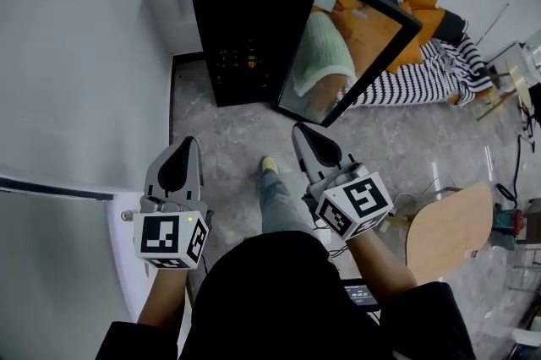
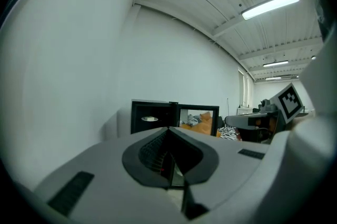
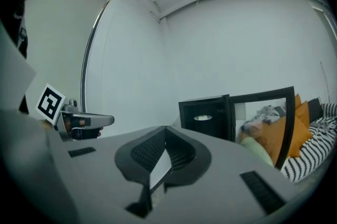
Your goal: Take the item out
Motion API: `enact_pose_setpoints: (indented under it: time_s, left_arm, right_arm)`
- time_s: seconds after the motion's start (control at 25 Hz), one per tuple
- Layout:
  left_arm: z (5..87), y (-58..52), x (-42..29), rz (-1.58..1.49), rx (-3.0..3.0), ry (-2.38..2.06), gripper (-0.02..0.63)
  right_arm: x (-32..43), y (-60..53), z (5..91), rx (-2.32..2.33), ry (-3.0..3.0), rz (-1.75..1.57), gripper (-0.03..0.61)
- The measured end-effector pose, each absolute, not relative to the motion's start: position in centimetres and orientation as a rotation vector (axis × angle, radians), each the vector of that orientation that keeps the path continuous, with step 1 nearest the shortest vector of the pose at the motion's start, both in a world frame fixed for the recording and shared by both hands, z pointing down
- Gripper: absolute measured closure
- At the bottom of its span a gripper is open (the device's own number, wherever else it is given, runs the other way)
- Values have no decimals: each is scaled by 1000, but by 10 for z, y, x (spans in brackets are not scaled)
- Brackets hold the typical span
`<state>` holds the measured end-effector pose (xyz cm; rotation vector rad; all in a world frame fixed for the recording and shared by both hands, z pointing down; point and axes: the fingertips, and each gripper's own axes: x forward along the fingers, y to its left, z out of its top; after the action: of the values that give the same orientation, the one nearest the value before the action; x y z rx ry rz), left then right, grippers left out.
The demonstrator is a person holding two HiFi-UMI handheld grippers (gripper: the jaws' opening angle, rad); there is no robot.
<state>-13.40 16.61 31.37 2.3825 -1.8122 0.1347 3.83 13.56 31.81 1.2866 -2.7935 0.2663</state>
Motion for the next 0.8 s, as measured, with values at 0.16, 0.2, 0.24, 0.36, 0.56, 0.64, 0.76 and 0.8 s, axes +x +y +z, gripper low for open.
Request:
enact_pose_setpoints:
  time_s: [0.16,0.2,0.24,0.36,0.56,0.64,0.76,0.8]
  left_arm:
    - [306,117,-128,153,2384,-1818,606]
    - [306,104,-129,156,2383,-1820,606]
    - [307,90,-130,160,2382,-1817,606]
    - [307,45,-133,180,2375,-1802,606]
    - [312,-20,-125,216,2363,-1790,606]
    - [317,-40,-120,225,2356,-1784,606]
    - [326,-75,-109,228,2348,-1756,606]
    - [330,-86,-105,232,2350,-1743,606]
  right_arm:
    - [38,88,319,1242,-2805,283,572]
    - [36,75,321,1226,-2808,288,572]
    - [33,61,324,1211,-2810,298,572]
    - [25,18,329,1173,-2812,345,572]
    - [26,-45,335,1113,-2812,348,572]
    - [31,-63,339,1092,-2810,348,572]
    - [37,-95,342,1058,-2804,302,572]
    - [38,-105,342,1052,-2801,284,572]
